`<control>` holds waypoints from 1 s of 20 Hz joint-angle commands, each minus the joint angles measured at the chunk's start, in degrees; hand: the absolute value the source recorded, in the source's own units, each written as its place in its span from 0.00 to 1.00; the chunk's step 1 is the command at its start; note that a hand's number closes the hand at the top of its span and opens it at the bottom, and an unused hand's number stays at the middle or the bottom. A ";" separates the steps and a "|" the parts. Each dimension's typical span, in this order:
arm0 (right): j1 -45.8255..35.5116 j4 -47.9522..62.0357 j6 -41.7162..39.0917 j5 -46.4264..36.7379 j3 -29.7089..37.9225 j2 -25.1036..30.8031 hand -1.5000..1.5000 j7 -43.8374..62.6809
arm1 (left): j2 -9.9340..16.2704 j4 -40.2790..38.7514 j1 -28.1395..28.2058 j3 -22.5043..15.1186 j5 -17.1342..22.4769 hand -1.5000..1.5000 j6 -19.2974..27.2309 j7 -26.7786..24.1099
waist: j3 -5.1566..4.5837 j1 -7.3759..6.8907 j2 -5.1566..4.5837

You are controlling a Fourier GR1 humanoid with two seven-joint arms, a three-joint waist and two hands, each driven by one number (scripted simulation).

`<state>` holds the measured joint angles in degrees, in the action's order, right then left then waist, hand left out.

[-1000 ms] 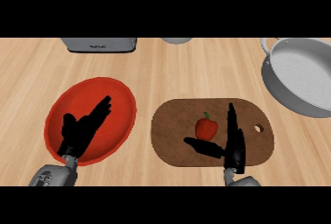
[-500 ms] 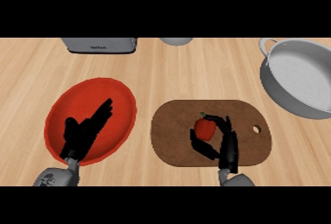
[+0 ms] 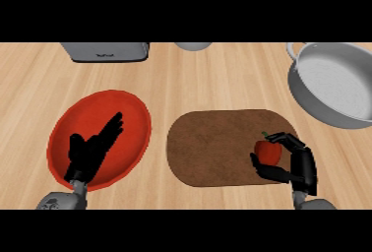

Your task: Pick the bell pepper from the cutting board and place it in the pot

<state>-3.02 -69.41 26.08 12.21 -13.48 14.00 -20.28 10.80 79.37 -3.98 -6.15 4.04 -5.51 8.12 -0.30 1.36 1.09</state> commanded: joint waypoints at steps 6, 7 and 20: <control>6.12 9.92 -28.23 11.62 18.41 28.34 1.00 -11.29 | 0.08 1.43 2.24 0.65 1.01 0.50 -0.28 -0.46 | 0.92 1.09 -1.23; 6.11 11.62 -31.73 14.15 20.68 29.66 1.00 -12.52 | 0.53 1.98 2.43 0.78 1.36 0.50 -0.78 -0.09 | 1.00 0.84 -1.14; -6.95 43.91 -38.10 2.09 24.86 44.16 1.00 -32.92 | 0.37 -0.58 -0.62 -1.18 -0.97 0.50 -2.67 -0.93 | 0.57 -3.17 -1.60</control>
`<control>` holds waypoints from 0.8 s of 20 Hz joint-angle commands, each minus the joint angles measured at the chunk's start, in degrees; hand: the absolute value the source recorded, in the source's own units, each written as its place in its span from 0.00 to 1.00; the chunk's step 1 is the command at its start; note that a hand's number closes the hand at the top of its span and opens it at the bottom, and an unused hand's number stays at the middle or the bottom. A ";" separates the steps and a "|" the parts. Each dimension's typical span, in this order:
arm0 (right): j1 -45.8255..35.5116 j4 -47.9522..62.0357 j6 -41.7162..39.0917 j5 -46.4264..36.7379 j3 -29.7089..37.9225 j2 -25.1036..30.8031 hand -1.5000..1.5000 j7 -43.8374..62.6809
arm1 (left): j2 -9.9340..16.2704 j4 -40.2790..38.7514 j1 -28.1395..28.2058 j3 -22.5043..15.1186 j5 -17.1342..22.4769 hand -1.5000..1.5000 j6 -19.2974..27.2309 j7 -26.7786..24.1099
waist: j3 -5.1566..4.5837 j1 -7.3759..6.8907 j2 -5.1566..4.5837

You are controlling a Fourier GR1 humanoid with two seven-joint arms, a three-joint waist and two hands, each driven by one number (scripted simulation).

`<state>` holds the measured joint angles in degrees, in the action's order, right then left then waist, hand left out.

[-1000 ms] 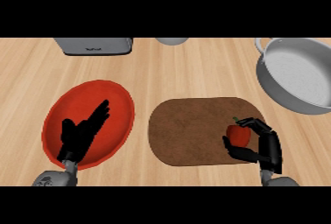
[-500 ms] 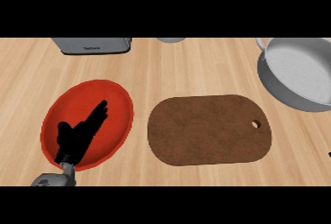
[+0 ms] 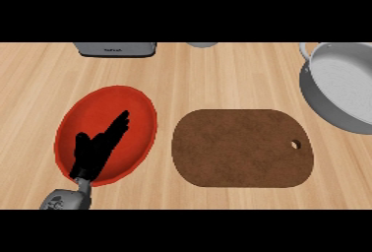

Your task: Pick the bell pepper from the cutting board and place it in the pot

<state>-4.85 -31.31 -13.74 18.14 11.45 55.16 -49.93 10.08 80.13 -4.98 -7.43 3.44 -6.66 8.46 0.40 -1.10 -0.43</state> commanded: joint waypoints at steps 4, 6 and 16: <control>-11.14 10.05 1.34 -6.99 -0.69 5.69 1.00 -3.23 | -0.21 -1.37 1.11 0.58 0.39 0.50 -1.34 -1.30 | -0.22 -0.51 0.05; -14.66 8.94 2.48 -8.50 -1.57 6.77 1.00 0.60 | 0.60 -2.10 -1.20 1.98 1.03 0.50 -2.15 -0.28 | -0.31 -0.12 0.12; -31.91 9.29 5.58 -20.58 -10.05 6.95 1.00 14.90 | -0.94 -2.77 -1.52 1.30 -0.44 0.50 -1.62 -0.47 | -0.35 -0.97 -0.10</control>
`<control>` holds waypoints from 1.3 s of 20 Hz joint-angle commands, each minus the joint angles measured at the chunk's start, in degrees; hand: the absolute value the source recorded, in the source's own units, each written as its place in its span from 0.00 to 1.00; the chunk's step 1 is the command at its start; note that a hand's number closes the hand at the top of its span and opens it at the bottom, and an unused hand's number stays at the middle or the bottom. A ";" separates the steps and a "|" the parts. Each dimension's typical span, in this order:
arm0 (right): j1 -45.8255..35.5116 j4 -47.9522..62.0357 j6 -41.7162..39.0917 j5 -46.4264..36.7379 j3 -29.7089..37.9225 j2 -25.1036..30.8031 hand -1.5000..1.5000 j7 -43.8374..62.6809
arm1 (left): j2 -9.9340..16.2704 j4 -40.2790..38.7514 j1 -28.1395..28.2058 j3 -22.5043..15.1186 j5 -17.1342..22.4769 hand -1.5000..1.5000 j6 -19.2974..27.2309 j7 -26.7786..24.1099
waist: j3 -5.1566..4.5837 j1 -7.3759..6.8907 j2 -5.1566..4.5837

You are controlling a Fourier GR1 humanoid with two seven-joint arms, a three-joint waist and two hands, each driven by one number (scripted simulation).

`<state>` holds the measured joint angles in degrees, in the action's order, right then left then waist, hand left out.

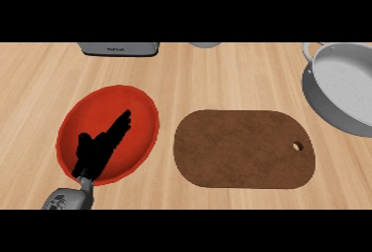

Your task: Pick the bell pepper from the cutting board and place it in the pot

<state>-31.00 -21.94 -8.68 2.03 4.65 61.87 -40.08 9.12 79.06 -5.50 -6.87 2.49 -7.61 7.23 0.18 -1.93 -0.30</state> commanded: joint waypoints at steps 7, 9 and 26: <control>-15.43 2.09 5.13 -13.64 -9.30 -6.77 1.00 11.23 | -0.99 -1.52 -1.62 -0.32 -1.62 0.50 0.66 1.75 | -0.09 -0.59 -0.41; -17.45 2.82 5.08 -15.63 -10.13 -7.59 1.00 12.10 | -1.56 -4.36 -2.07 0.28 -1.77 0.50 0.50 -0.86 | -0.12 -0.05 -0.37; -25.49 17.49 0.06 -35.79 -25.98 -18.52 0.00 35.53 | -0.80 -4.49 -1.35 0.12 -2.21 0.50 -1.02 -2.51 | -0.08 -1.91 -1.27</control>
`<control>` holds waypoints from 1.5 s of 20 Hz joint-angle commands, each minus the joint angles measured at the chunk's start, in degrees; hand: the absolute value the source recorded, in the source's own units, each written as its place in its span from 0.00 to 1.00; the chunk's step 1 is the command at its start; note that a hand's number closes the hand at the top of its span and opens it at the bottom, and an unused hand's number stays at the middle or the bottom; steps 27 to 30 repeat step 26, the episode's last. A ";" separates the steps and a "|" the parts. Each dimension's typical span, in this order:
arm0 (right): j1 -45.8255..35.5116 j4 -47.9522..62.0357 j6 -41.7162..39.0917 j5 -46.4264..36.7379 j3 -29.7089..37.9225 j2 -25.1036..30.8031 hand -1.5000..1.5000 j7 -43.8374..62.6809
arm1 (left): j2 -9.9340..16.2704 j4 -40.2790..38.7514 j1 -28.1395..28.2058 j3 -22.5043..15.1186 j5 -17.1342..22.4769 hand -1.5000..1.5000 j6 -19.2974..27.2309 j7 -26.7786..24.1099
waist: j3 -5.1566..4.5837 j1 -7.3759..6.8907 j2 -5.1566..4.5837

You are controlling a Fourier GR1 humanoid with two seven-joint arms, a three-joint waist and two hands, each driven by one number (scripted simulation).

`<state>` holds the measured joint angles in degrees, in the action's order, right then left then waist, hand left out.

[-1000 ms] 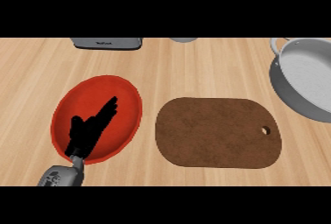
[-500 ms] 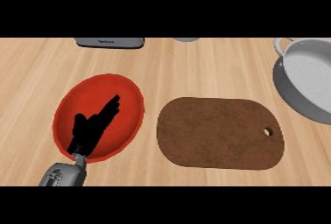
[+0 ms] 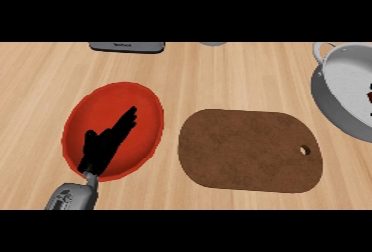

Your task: Pick the bell pepper from the cutting board and place it in the pot

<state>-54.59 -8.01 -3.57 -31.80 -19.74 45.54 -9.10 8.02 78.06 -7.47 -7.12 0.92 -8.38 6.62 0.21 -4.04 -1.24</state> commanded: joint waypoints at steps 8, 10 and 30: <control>-5.04 0.85 2.48 11.91 13.01 -5.32 0.00 -4.81 | -1.09 0.04 0.26 -0.09 -0.70 0.50 1.54 2.27 | 0.22 1.20 0.01; -5.47 0.31 2.40 16.66 17.81 -4.68 0.00 -7.41 | 0.91 0.33 1.09 1.73 0.45 0.50 0.18 0.80 | 0.13 1.77 0.37; 3.41 2.40 1.92 36.94 39.96 8.40 0.00 -17.75 | -0.87 2.23 3.53 -0.11 -0.41 0.50 0.56 1.87 | 0.16 1.81 0.09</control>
